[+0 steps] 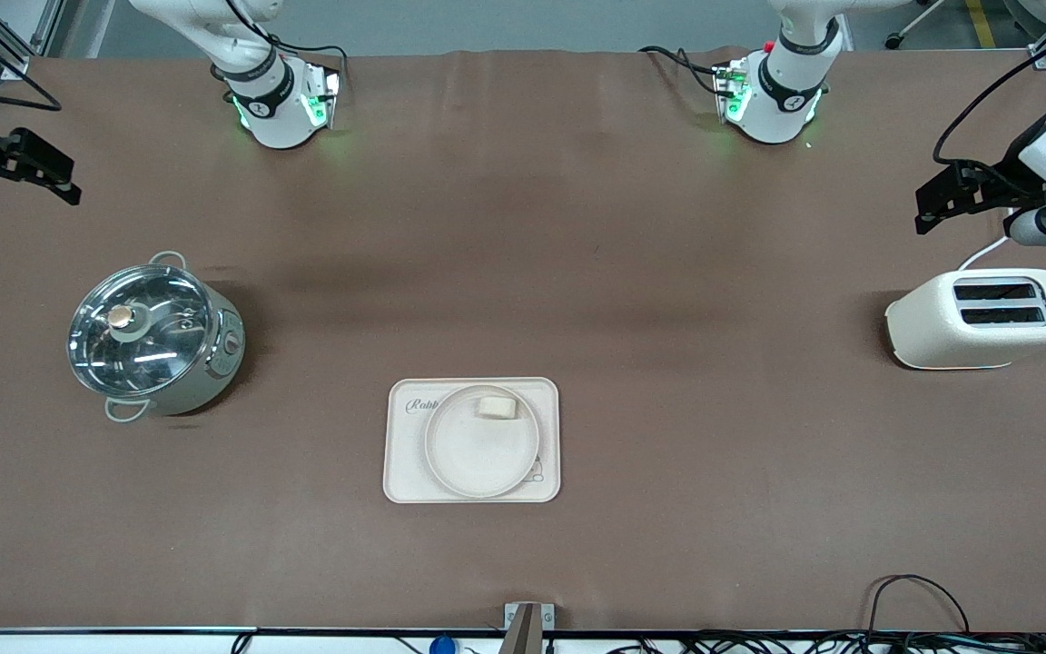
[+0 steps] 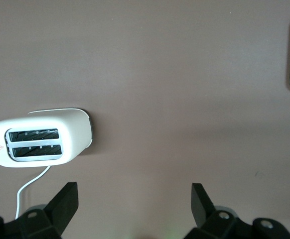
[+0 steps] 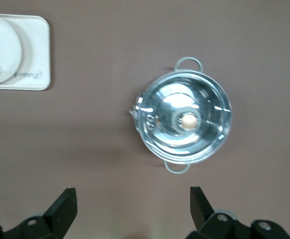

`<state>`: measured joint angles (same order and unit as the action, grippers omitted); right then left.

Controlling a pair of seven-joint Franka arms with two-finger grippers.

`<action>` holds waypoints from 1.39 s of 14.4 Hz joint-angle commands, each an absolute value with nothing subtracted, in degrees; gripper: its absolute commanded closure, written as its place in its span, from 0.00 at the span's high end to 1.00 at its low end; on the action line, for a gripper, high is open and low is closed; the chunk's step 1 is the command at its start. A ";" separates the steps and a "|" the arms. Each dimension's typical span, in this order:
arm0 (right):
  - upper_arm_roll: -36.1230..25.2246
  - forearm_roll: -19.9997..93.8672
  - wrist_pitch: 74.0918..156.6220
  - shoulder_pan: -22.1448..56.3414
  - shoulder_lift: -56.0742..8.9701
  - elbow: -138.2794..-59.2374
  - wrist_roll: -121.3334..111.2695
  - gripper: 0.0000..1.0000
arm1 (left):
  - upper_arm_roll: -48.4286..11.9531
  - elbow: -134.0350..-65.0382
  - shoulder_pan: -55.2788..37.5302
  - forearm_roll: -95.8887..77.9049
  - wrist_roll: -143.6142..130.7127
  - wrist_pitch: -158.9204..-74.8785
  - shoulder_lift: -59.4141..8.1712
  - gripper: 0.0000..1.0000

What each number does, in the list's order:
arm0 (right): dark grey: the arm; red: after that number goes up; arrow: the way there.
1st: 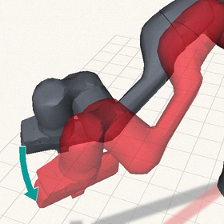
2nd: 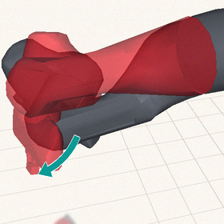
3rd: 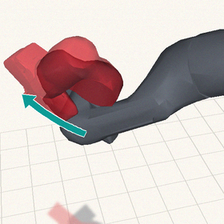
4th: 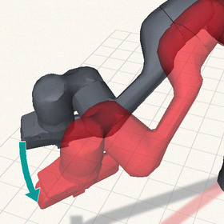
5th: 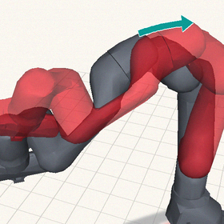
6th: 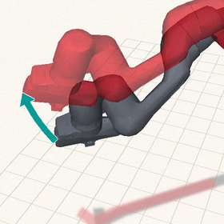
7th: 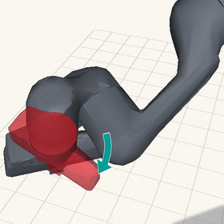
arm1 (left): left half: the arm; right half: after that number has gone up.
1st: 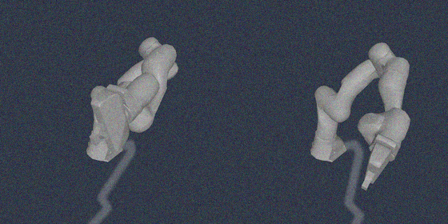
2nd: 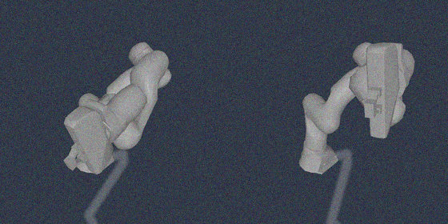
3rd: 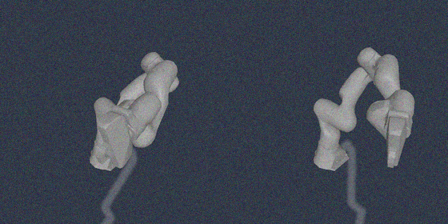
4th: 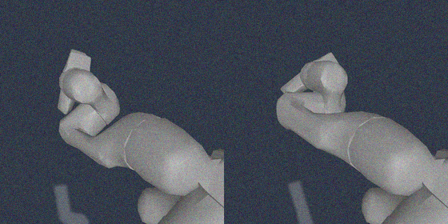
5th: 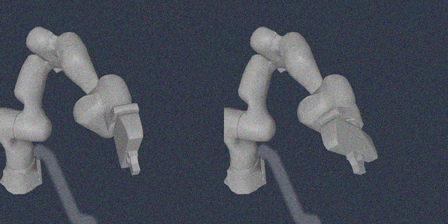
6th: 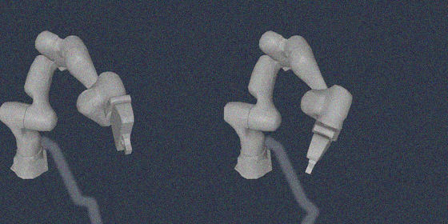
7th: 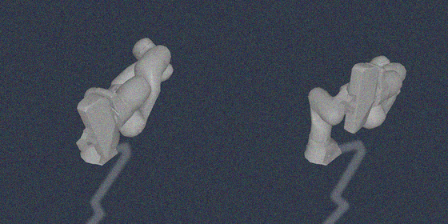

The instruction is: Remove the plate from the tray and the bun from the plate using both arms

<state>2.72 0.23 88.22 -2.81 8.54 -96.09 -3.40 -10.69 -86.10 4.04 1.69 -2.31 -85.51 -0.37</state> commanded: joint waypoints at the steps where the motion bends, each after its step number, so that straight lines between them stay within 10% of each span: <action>1: 2.81 3.07 96.20 4.01 7.83 -100.80 3.75 1.00 | -10.81 -85.43 4.22 2.64 -2.37 -85.17 -0.35 1.00; 20: 2.20 8.53 136.23 26.54 -39.90 -86.14 29.89 0.97 | -10.55 -85.69 4.31 2.72 -2.81 -85.25 -1.32 1.00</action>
